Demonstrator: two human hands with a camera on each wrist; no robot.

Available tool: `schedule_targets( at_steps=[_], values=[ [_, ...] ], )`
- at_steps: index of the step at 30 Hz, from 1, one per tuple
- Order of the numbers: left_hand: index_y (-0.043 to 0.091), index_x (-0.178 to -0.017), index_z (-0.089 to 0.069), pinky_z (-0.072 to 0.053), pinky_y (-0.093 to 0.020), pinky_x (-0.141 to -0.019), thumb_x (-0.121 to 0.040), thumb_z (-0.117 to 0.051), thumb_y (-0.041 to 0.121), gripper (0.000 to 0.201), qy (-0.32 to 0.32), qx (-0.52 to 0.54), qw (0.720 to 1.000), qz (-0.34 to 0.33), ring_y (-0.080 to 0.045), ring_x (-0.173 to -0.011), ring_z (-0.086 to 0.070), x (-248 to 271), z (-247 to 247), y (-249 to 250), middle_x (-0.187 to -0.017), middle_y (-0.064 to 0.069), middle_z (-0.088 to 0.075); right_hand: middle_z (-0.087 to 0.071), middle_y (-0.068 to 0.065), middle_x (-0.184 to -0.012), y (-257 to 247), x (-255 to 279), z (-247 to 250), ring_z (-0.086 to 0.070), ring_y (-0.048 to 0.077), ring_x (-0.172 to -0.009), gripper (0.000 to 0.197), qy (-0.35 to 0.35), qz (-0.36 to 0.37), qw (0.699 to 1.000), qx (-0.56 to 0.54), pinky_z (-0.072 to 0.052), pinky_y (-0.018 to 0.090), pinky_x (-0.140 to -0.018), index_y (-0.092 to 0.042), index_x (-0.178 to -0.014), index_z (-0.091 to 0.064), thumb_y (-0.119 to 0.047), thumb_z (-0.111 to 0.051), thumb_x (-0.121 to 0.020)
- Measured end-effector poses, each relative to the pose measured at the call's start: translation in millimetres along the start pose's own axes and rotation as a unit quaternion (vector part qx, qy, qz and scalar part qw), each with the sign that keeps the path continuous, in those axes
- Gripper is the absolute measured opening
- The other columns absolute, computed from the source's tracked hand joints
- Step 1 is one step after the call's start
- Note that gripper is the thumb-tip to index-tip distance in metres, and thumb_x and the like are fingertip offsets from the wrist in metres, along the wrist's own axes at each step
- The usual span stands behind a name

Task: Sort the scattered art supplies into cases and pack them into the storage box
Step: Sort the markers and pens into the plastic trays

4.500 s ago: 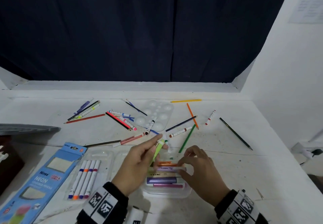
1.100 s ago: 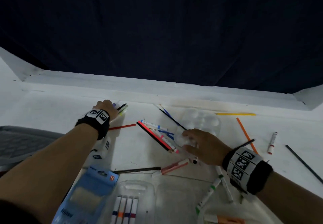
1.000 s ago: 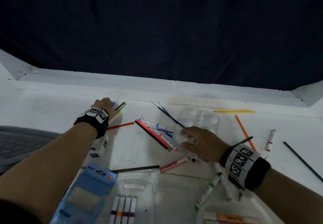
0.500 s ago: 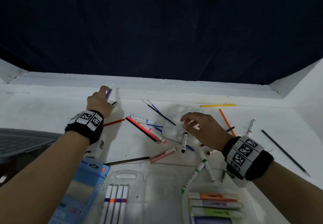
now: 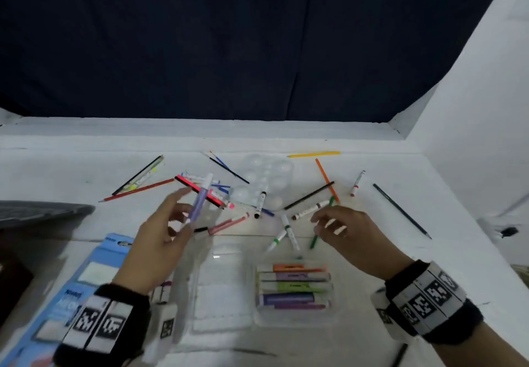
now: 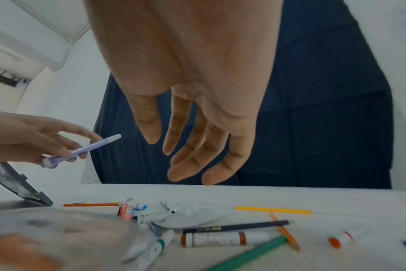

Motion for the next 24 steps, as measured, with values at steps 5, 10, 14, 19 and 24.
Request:
schedule_targets(
  at_steps=[5,10,14,19,24],
  values=[
    [0.039,-0.112,-0.072,-0.057,-0.031,-0.077,-0.091,-0.071,0.018,0.030,-0.064,0.100,0.993,0.017,-0.016,-0.093,-0.066,55.1,-43.6,21.6,-0.109,0.006,-0.072,-0.063,-0.013,-0.100,17.1,36.6,-18.0,-0.063,0.004,-0.088,0.014,-0.045,-0.023,0.998,0.029,-0.048,0.015,-0.073,-0.029,-0.108,-0.066,-0.029,-0.063,-0.095],
    [0.036,-0.114,-0.073,-0.052,-0.033,-0.075,-0.090,-0.067,0.021,0.029,-0.113,0.045,0.993,0.003,-0.014,-0.092,-0.065,73.2,-68.2,44.4,-0.108,0.008,-0.071,-0.062,-0.012,-0.115,20.3,50.6,-29.8,-0.061,0.006,-0.094,0.024,-0.075,-0.032,0.996,0.042,-0.043,0.009,-0.076,-0.026,-0.122,-0.061,-0.031,-0.054,-0.100],
    [0.030,-0.100,-0.079,-0.052,-0.020,-0.076,-0.079,-0.075,0.024,0.022,-0.106,0.086,0.991,0.015,-0.007,-0.092,-0.069,75.2,-73.6,63.2,-0.100,0.011,-0.076,-0.061,-0.013,-0.120,21.5,56.2,-28.4,-0.061,0.009,-0.094,0.026,-0.076,-0.042,0.996,0.019,-0.045,0.009,-0.077,-0.025,-0.125,-0.060,-0.029,-0.055,-0.100],
    [0.014,-0.109,-0.071,-0.057,-0.025,-0.078,-0.070,-0.076,0.011,0.040,0.016,0.371,0.925,0.084,-0.019,-0.080,-0.070,69.6,-64.8,65.0,-0.090,-0.013,-0.076,-0.061,-0.012,-0.126,23.5,58.2,-28.3,-0.063,0.011,-0.097,0.031,-0.075,-0.034,0.996,0.016,-0.051,0.020,-0.087,-0.024,-0.131,-0.058,-0.027,-0.054,-0.100],
    [0.013,-0.097,-0.074,-0.059,-0.031,-0.084,-0.070,-0.075,0.019,0.028,0.045,0.564,0.810,0.157,-0.022,-0.098,-0.072,56.1,-79.7,57.7,-0.099,-0.010,-0.072,-0.059,-0.012,-0.132,27.9,59.4,-30.9,-0.062,0.008,-0.093,0.039,-0.090,-0.037,0.995,0.034,-0.052,0.021,-0.089,-0.026,-0.138,-0.054,-0.029,-0.055,-0.099]
  ],
)
Point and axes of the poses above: each hand's wrist, its own x-axis away from the middle knuckle, its own z-axis out of the back of the hand, y = z × x, the point moved 9 cm from there along -x, towards the middle knuckle
